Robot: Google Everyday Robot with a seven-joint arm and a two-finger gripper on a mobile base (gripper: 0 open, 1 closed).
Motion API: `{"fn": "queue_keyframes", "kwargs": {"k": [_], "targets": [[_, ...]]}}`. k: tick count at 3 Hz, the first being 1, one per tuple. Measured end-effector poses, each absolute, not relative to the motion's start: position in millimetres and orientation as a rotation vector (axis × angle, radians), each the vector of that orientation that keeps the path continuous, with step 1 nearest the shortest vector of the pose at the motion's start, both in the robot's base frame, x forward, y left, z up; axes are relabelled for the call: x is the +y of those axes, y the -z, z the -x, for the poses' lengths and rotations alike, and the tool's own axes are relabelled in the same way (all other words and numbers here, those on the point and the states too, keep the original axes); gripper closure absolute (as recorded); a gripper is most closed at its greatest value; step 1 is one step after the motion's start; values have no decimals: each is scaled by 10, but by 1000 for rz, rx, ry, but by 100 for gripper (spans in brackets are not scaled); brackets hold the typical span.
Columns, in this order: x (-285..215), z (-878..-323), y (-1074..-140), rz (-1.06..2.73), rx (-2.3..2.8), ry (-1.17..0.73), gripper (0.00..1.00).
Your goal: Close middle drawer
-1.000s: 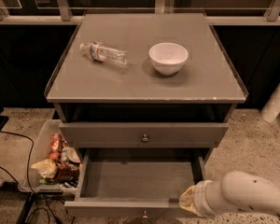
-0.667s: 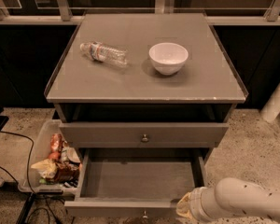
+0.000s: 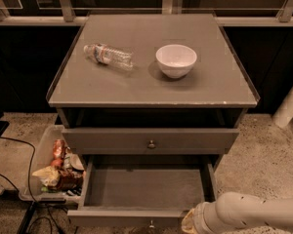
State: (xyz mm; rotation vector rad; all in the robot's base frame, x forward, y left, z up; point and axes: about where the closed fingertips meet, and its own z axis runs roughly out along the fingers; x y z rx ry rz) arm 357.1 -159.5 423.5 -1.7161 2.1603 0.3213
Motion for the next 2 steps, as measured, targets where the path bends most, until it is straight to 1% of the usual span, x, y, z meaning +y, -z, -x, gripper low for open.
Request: {"fn": "queue_keyframes", "kwargs": {"k": [1,2], "targets": [[-1591,-3565,-4219,1716,2161,-325,82],[-1591,-3565,-4219,1716,2161,-325,59]]}}
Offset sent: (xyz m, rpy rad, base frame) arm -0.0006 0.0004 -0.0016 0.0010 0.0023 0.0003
